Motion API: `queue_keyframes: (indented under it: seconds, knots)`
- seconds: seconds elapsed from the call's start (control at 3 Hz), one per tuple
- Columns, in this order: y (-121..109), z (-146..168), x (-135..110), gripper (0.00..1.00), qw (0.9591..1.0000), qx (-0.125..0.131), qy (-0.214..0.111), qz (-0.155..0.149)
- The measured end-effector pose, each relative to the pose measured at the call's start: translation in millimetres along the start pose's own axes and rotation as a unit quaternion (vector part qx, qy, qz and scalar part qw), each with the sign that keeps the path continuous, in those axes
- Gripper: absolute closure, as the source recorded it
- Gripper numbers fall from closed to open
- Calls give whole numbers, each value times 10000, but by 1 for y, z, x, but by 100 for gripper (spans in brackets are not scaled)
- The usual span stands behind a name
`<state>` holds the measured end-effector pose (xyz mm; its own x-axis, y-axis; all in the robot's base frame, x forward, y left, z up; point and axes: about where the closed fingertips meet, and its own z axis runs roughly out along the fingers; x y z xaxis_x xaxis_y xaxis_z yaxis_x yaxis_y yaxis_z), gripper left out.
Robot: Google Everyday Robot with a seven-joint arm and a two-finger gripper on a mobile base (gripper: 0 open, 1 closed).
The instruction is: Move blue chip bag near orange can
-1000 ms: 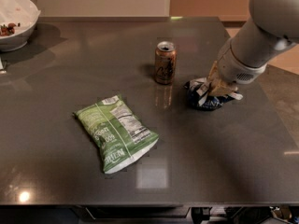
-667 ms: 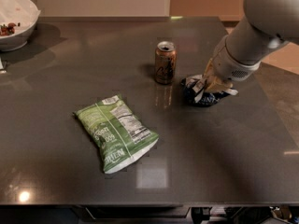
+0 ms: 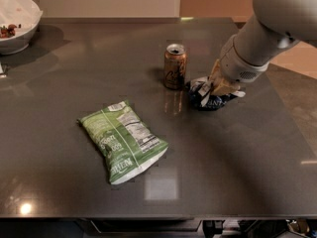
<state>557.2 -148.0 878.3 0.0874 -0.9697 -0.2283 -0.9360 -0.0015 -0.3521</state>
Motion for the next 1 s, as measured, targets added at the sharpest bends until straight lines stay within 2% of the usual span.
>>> queue_keyframes:
  seconds: [0.67, 1.0]
  knots:
    - [1, -1, -1, 13, 10000, 2, 9, -14]
    - [1, -1, -2, 0, 10000, 2, 11, -22]
